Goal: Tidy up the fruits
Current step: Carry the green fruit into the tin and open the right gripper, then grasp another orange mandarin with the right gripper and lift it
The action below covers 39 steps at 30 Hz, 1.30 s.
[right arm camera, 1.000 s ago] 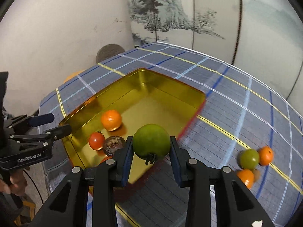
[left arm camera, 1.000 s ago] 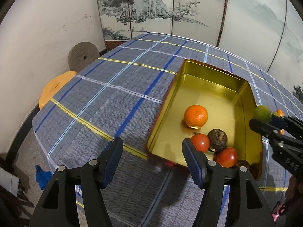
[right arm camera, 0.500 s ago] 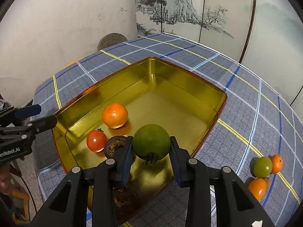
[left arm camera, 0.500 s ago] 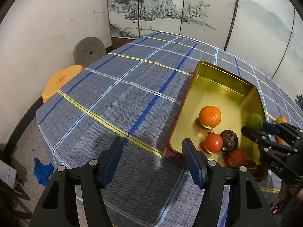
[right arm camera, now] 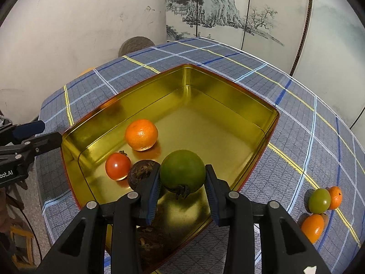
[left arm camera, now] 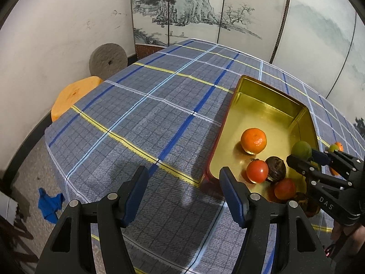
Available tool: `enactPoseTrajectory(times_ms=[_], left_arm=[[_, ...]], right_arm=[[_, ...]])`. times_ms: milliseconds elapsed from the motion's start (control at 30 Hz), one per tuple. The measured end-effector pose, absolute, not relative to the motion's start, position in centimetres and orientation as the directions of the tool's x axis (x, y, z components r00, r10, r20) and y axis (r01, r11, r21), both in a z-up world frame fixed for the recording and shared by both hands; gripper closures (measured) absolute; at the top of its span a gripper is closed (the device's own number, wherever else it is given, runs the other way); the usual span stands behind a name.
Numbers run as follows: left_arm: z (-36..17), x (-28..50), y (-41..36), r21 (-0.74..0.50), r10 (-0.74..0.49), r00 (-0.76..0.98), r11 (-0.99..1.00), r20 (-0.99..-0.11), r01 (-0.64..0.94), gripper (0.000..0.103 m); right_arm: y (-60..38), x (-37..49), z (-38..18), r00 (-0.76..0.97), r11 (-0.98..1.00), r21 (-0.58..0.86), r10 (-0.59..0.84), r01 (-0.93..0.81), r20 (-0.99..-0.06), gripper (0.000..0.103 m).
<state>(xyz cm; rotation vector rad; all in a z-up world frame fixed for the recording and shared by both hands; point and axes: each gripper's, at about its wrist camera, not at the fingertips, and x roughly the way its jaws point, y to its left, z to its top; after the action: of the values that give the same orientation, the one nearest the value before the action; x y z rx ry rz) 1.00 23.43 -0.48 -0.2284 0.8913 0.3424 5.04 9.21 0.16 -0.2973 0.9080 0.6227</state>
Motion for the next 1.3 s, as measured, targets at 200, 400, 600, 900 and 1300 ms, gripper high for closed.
enactPoseTrajectory(times_ms=[200,400,600,900,1300], left_arm=[[-0.5,0.8,23.4,-0.055,0.193,0.579,0.923,-0.792,-0.382,0.038],[-0.4,0.7,23.0,-0.053,0.19,0.583,0.926,-0.79,-0.374,0.038],[0.1,1.0,21.9,-0.05,0.183,0.594,0.934,-0.783,-0.354,0.038],[0.6,2.1,19.5,-0.048,0.15,0.609,0.954,-0.779,-0.295,0.037],[1.7,4.3,13.8,-0.026,0.089,0.626,0.985,-0.775,-0.172,0.037]], right_arm=[[9.2,5.0,0.2,0.455,0.786,0.022,0.38,-0.617,-0.805,0.068],[8.8,4.5,0.8,0.459,0.786,0.035,0.396,-0.618,-0.795,0.068],[6.8,3.5,2.5,0.486,0.798,0.069,0.43,-0.599,-0.761,0.067],[-1.5,4.3,3.2,0.573,0.89,0.06,0.341,-0.451,-0.745,0.066],[-13.4,8.9,1.0,0.604,0.973,0.074,0.194,-0.219,-0.773,0.066]])
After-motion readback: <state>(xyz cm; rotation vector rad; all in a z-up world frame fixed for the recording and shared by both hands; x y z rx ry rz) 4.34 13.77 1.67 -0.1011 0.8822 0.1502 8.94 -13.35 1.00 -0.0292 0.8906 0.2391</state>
